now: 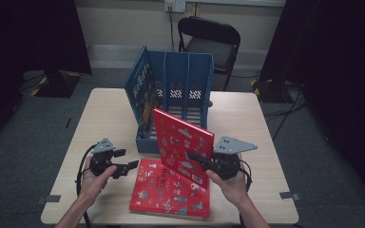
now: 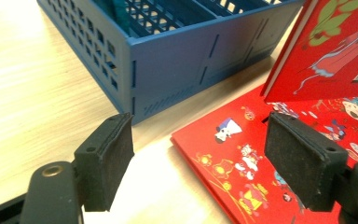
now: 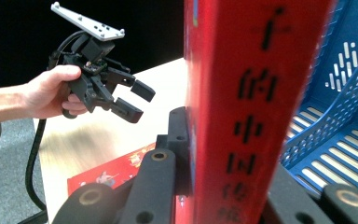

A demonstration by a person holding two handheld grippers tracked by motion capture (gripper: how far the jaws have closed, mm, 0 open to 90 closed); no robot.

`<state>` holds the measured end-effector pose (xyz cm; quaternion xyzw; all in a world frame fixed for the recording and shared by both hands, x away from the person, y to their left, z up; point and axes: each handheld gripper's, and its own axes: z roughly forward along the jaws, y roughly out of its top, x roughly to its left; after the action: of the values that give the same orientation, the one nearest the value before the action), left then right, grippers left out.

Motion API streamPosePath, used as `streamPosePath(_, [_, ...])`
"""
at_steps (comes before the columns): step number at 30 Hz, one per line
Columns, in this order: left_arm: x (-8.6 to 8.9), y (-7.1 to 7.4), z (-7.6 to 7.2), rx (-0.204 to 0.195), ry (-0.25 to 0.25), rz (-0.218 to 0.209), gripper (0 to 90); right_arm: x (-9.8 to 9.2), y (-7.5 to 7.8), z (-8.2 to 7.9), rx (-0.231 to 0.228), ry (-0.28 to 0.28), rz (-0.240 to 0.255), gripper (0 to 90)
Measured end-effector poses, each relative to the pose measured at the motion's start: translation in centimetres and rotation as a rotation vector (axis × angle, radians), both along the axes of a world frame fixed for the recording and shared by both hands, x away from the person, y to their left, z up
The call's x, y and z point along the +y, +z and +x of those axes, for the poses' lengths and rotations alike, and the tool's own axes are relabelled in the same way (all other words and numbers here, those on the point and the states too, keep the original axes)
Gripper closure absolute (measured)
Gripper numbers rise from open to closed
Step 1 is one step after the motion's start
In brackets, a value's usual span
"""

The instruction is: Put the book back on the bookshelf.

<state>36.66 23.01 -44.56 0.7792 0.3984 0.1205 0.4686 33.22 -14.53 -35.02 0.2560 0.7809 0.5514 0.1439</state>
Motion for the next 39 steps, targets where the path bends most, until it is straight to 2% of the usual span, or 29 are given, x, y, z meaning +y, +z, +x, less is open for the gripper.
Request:
streamPosePath(4, [0.2, -0.2, 0.2, 0.008, 0.008, 0.019, 23.6, -0.2, 0.4, 0.2, 0.000, -0.007, 0.009, 80.7])
streamPosePath(9, [0.2, -0.2, 0.2, 0.015, 0.016, 0.005, 23.4, -0.3, 1.2, 0.5, 0.000, -0.011, 0.017, 80.7])
streamPosePath(21, [0.4, -0.2, 0.2, 0.009, 0.026, 0.010, 22.6, -0.2, 3.2, 1.7, -0.022, -0.017, 0.042, 80.7])
streamPosePath(31, [0.0, -0.3, 0.2, 0.020, 0.005, 0.024, 22.0, -0.1, 4.4, 3.3, -0.036, -0.060, 0.064, 80.6])
streamPosePath(37, [0.0, -0.3, 0.2, 0.021, 0.006, 0.023, 22.2, 0.4, 4.5, 4.1, -0.045, -0.088, 0.056, 80.7])
streamPosePath(39, [0.0, -0.3, 0.2, 0.020, 0.006, 0.020, 22.1, 0.5, 4.4, 4.4, -0.050, -0.099, 0.069, 80.7])
